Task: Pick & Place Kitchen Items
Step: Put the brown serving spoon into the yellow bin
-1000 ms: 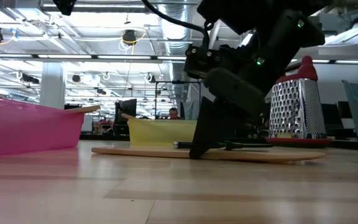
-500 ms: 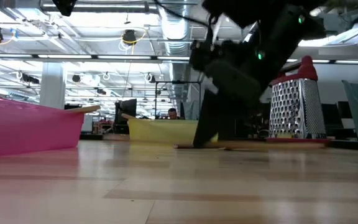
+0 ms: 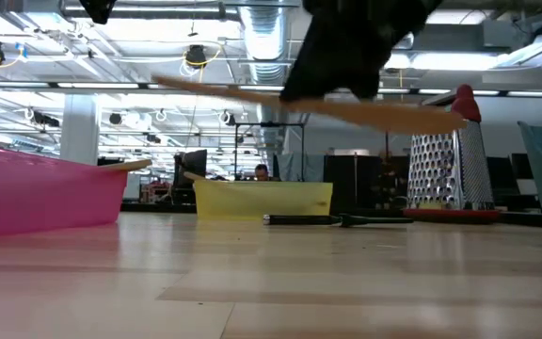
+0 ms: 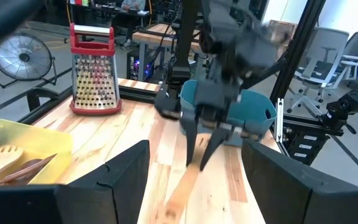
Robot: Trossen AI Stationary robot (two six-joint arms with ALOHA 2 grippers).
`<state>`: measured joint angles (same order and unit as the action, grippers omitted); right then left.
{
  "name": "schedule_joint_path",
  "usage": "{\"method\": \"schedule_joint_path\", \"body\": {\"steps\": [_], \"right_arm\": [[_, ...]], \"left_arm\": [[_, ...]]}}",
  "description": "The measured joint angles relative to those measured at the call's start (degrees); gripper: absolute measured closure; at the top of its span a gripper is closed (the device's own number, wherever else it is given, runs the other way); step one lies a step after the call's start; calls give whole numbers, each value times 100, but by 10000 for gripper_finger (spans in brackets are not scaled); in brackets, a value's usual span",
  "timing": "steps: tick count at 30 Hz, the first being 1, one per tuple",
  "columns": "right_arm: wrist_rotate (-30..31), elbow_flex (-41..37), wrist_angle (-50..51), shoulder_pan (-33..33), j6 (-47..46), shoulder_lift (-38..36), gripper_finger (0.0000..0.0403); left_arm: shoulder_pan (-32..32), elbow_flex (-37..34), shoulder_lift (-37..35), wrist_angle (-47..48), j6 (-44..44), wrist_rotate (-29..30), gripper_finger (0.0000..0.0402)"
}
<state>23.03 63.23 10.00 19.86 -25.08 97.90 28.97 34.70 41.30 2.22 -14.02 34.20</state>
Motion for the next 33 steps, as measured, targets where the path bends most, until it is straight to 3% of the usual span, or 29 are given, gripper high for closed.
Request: {"method": "schedule_joint_path", "body": {"steps": [18,33], "right_arm": [[897,10,-151,244,652,-1556,321],[1005,16,-2656,915,2707,-2133,320]], "left_arm": [[0,0,0,-14,1,0,165],[0,0,0,-23,1,1,165]]}}
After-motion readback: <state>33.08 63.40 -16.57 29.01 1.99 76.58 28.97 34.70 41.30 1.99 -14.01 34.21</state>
